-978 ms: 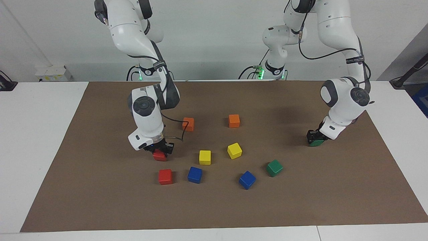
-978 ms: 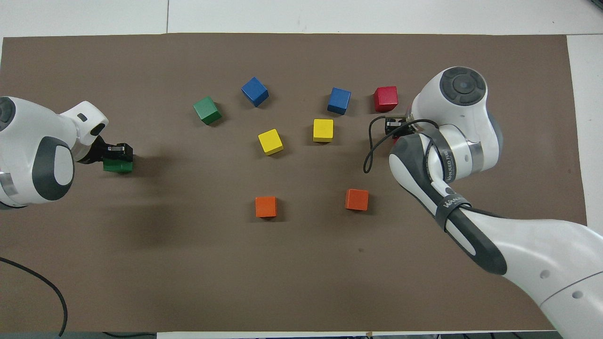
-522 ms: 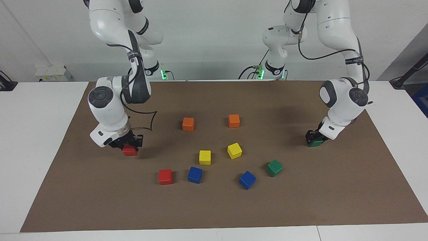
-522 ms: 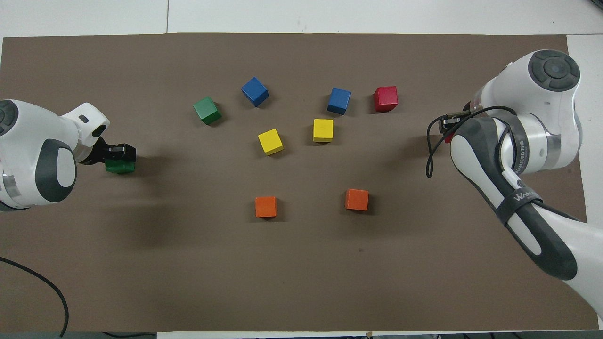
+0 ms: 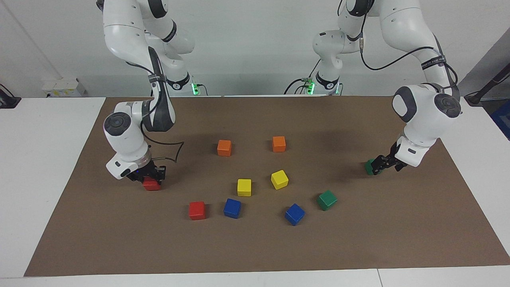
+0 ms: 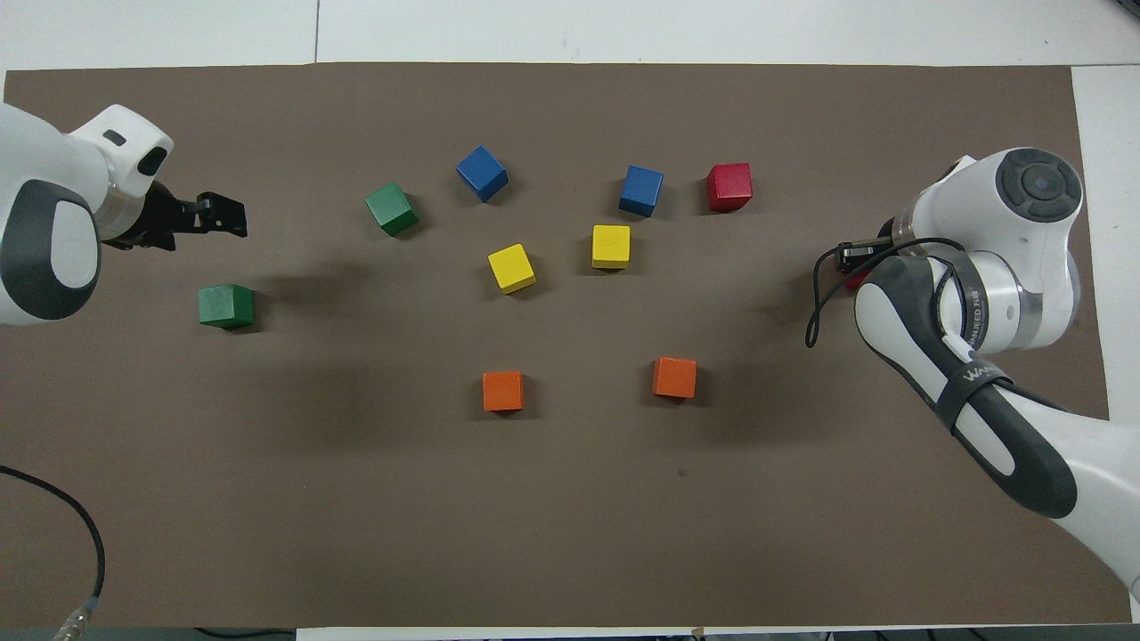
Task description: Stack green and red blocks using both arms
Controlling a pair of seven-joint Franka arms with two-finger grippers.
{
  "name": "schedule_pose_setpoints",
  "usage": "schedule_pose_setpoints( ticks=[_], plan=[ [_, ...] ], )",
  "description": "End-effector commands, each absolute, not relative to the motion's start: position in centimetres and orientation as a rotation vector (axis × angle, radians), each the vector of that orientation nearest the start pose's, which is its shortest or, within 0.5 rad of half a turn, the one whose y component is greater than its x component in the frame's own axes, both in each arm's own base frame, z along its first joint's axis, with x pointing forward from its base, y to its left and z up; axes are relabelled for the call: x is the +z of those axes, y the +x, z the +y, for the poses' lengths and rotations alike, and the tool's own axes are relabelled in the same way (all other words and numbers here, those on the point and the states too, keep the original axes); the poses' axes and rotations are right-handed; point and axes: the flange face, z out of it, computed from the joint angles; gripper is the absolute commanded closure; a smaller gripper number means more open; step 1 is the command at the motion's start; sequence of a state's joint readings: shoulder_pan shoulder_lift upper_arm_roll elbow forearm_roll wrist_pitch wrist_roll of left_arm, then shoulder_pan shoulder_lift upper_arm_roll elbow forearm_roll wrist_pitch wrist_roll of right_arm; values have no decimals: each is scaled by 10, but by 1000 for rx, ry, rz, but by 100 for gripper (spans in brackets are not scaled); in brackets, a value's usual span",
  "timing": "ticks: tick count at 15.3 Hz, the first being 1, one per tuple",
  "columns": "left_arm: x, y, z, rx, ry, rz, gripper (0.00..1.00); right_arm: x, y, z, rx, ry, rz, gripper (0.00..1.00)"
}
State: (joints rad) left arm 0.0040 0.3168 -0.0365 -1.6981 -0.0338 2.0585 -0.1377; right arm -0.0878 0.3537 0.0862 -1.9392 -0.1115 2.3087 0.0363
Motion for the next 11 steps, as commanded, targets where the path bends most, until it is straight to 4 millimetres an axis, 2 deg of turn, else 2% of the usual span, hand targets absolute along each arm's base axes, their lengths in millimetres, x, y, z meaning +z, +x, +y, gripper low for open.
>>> schedule_pose_setpoints(
  ticks=[1,3,4,5,6,7,9,10,11],
  plan=[
    [415,693,-84,1,-3178,-377,0,303,618,-13,-73,-3192,-75,100],
    [403,717,-115,20,-3150,-505,0,300,616,-14,-71,-3191,-52,100],
    [399,728,-125,-7,-3142,-552,0,300,616,-19,-71,-3191,-30,89],
    [390,734,-132,-18,-3126,-595,0,299,616,-21,-69,-3191,1,39],
    [384,736,-140,-26,-3115,-622,0,300,617,-19,-72,-3191,24,0],
    [384,736,-149,-51,-3119,-639,0,304,619,-16,-85,-3190,44,0],
    [378,732,-187,-117,-3107,-668,0,316,624,-12,-91,-3191,66,0],
    [368,729,-200,-116,-3087,-705,0,325,625,-11,-63,-3195,68,0],
    [349,726,-221,-105,-3062,-720,0,342,633,1,-35,-3199,50,0]
  ],
)
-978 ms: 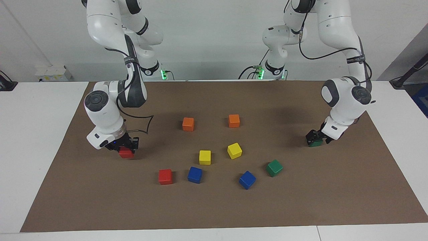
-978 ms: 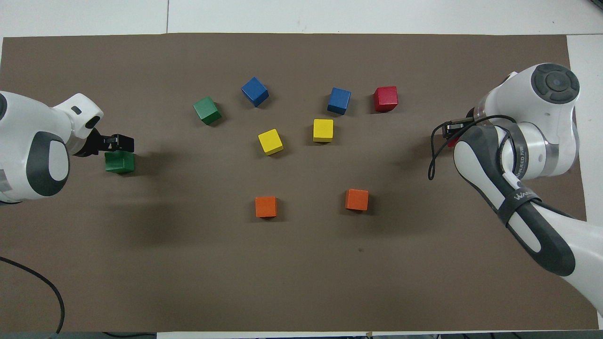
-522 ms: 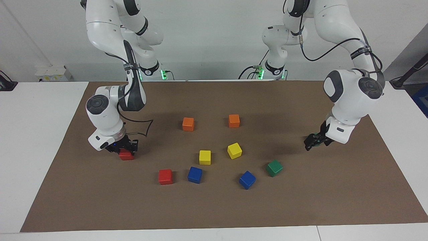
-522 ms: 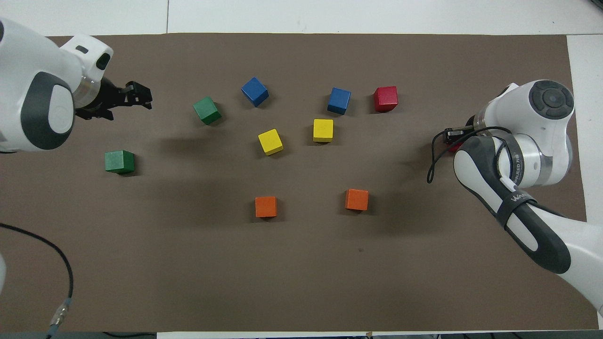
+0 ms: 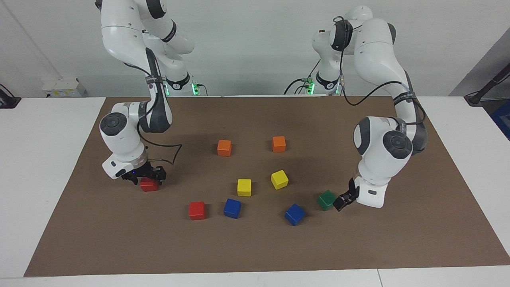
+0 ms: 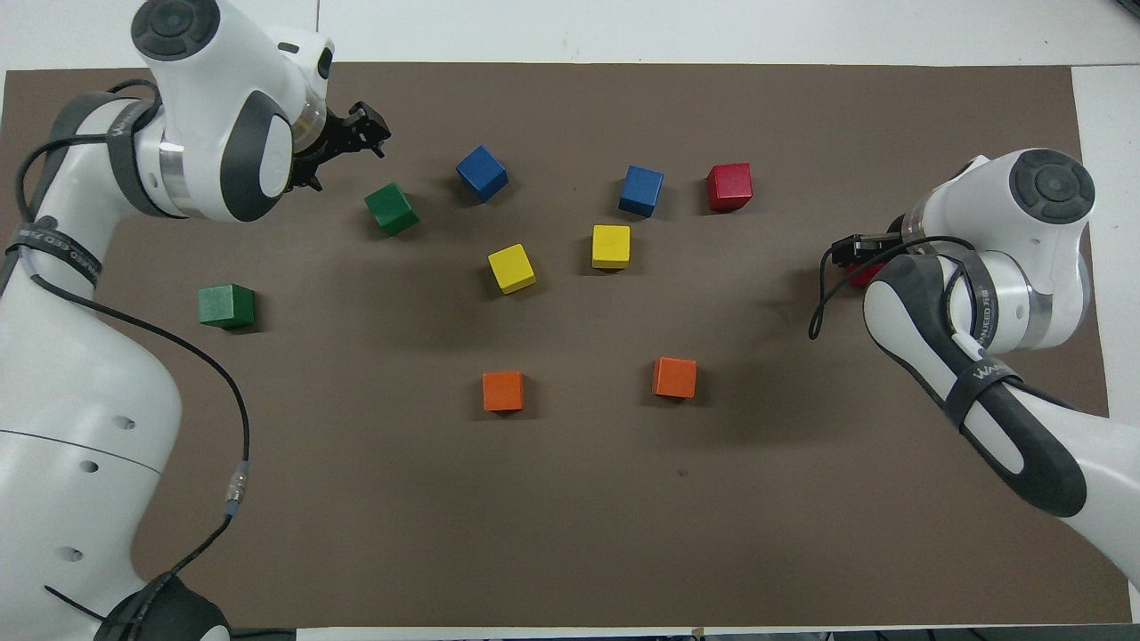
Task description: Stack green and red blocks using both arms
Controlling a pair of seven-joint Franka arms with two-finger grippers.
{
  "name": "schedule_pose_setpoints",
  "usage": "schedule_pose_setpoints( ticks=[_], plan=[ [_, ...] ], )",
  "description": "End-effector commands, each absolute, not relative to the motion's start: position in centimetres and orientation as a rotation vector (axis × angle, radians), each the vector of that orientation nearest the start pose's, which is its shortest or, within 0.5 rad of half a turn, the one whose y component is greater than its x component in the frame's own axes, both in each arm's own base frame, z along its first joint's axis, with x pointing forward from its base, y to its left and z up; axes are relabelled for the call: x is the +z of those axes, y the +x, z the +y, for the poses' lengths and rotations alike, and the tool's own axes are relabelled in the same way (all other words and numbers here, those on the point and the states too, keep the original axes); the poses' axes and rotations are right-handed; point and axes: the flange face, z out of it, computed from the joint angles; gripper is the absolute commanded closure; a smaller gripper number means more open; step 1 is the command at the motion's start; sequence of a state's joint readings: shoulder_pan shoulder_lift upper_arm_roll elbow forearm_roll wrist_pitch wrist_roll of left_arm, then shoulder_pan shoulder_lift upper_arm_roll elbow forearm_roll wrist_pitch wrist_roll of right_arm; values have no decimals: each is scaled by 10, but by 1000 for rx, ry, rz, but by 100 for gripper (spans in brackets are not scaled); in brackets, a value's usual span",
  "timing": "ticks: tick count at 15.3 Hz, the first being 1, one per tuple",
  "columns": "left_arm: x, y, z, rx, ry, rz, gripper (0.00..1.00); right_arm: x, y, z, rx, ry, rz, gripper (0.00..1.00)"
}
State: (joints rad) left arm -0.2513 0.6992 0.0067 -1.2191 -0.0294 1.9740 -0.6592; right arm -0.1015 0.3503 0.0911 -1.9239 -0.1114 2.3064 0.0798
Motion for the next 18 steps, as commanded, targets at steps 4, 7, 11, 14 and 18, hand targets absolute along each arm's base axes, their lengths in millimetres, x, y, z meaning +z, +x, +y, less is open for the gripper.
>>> schedule_pose_setpoints(
  ticks=[4,7,11,14,18],
  plan=[
    [339,719,-202,0,-2974,-598,0,398,666,66,-22,-3200,172,0],
    [335,721,-205,-65,-3019,-570,0,397,682,119,-28,-3187,195,0],
    [329,719,-214,-135,-3076,-649,0,386,714,151,6,-3161,257,0],
    [322,715,-211,-124,-3068,-639,0,362,727,160,-1,-3155,244,0],
    [309,704,-207,-123,-3074,-652,0,337,741,181,-27,-3158,204,0]
  ],
)
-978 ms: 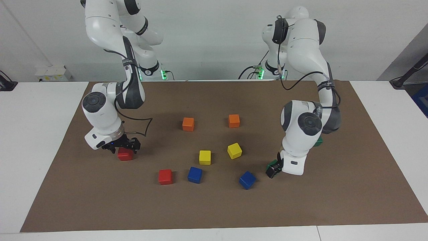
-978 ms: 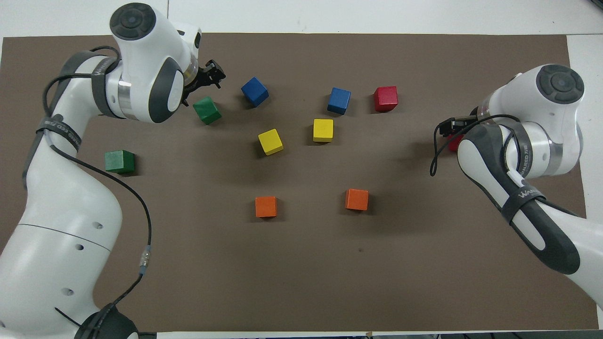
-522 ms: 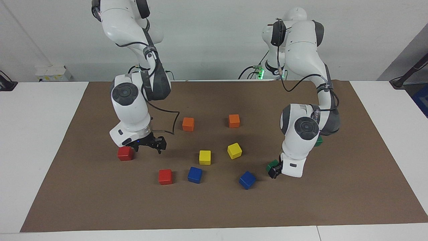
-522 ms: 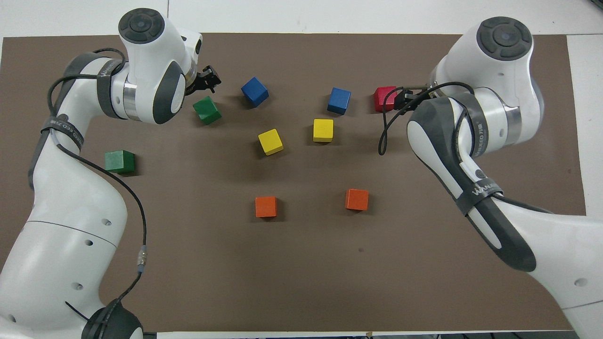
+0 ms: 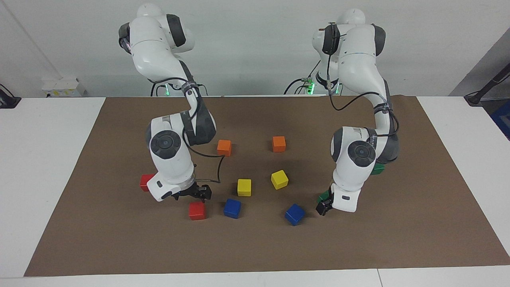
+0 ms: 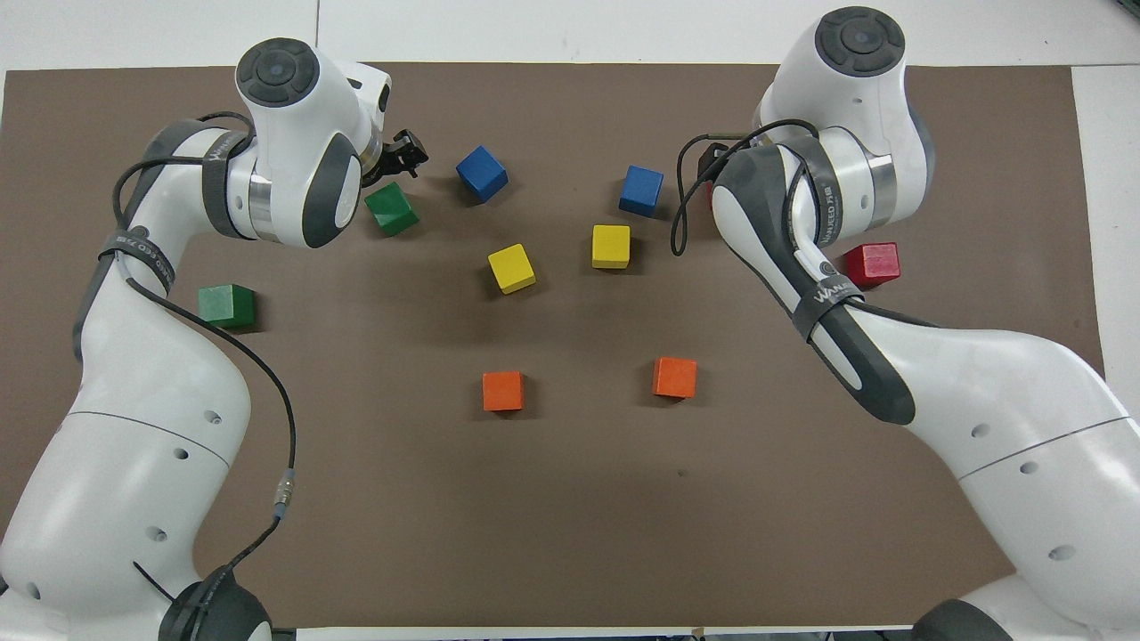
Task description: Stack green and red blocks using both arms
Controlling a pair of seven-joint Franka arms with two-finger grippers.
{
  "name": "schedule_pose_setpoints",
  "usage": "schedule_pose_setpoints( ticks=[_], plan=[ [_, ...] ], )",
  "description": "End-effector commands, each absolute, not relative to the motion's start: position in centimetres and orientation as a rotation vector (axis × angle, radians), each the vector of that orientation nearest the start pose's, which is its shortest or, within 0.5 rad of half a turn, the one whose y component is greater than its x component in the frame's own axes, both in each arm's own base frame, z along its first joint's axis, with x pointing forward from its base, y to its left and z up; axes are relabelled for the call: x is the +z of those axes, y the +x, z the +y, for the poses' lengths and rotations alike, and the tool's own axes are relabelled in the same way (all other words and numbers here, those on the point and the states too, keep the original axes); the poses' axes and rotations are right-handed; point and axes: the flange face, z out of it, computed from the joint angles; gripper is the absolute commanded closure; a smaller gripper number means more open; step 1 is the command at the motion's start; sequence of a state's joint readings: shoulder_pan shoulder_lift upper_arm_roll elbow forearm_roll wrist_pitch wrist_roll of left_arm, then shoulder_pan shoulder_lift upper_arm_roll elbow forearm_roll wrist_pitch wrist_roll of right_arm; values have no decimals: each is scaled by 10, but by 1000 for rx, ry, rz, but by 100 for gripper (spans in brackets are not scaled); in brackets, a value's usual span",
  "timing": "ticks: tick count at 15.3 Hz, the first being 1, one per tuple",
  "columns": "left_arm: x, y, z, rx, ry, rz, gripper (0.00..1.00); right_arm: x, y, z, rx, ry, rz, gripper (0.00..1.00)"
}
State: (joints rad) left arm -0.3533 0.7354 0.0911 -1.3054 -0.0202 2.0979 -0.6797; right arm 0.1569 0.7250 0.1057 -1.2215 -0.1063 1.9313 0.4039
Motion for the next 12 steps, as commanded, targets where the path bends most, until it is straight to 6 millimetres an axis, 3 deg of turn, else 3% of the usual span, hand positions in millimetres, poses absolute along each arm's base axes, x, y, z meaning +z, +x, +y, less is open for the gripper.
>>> schedule_pose_setpoints(
  ticks=[1,6,7,9,12],
  plan=[
    [311,703,-208,-123,-3073,-657,0,334,743,184,-34,-3156,200,0],
    [309,697,-216,-98,-3063,-697,1,326,745,176,-43,-3187,92,0],
    [310,697,-216,-94,-3057,-720,18,321,746,175,-39,-3189,78,0],
    [309,694,-215,-48,-3037,-728,100,317,746,173,-39,-3195,75,0],
    [320,691,-217,-13,-3029,-715,100,313,748,172,-97,-3177,75,0]
  ],
)
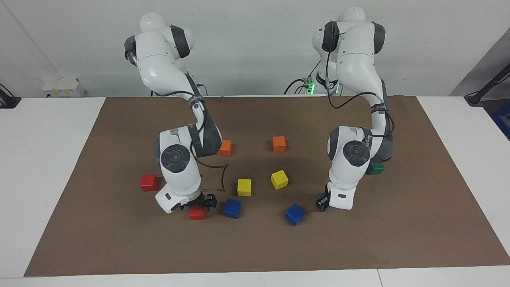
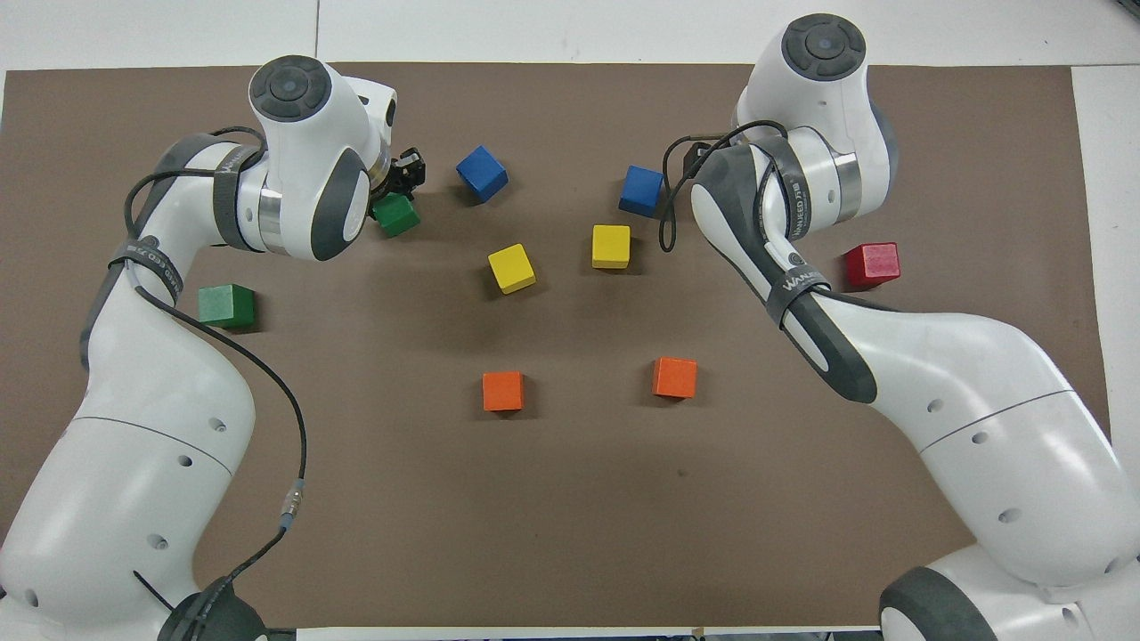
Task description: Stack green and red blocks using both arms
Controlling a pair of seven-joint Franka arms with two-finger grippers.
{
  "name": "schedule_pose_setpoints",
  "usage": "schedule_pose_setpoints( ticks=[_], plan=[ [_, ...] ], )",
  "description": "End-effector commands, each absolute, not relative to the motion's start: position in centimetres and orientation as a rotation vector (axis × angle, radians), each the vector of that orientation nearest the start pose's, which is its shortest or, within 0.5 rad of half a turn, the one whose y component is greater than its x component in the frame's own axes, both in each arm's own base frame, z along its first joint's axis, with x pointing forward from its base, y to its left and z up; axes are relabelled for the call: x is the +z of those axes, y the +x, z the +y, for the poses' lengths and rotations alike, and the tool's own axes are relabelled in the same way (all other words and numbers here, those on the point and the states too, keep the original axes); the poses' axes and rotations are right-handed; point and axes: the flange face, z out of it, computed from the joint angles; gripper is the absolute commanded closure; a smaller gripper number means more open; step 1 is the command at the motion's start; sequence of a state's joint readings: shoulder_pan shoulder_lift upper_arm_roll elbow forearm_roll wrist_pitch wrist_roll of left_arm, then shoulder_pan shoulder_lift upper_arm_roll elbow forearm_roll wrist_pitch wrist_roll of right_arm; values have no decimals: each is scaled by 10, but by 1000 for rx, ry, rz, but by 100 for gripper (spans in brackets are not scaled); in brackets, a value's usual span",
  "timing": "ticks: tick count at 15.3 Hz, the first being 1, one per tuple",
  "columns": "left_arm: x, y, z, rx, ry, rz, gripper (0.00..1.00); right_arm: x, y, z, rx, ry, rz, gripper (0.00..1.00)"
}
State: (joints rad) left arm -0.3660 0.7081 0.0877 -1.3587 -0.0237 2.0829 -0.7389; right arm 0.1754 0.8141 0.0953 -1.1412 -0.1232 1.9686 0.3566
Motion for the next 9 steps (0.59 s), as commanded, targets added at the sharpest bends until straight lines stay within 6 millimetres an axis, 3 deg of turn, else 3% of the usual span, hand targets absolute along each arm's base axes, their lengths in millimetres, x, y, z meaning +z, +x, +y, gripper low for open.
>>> schedule_pose_setpoints(
  ticks=[1,4,6,8,9],
  plan=[
    [337,691,-206,6,-3015,-716,100,311,748,173,-96,-3179,73,0],
    [395,677,-151,100,-3066,-460,100,310,748,173,-96,-3176,77,0],
    [416,655,-93,143,-3099,-309,100,310,748,174,-106,-3163,80,12],
    [421,627,-45,147,-3130,-181,100,307,746,175,-94,-3161,86,33],
    [418,620,-34,136,-3139,-138,100,304,745,175,-87,-3161,88,38]
  ],
)
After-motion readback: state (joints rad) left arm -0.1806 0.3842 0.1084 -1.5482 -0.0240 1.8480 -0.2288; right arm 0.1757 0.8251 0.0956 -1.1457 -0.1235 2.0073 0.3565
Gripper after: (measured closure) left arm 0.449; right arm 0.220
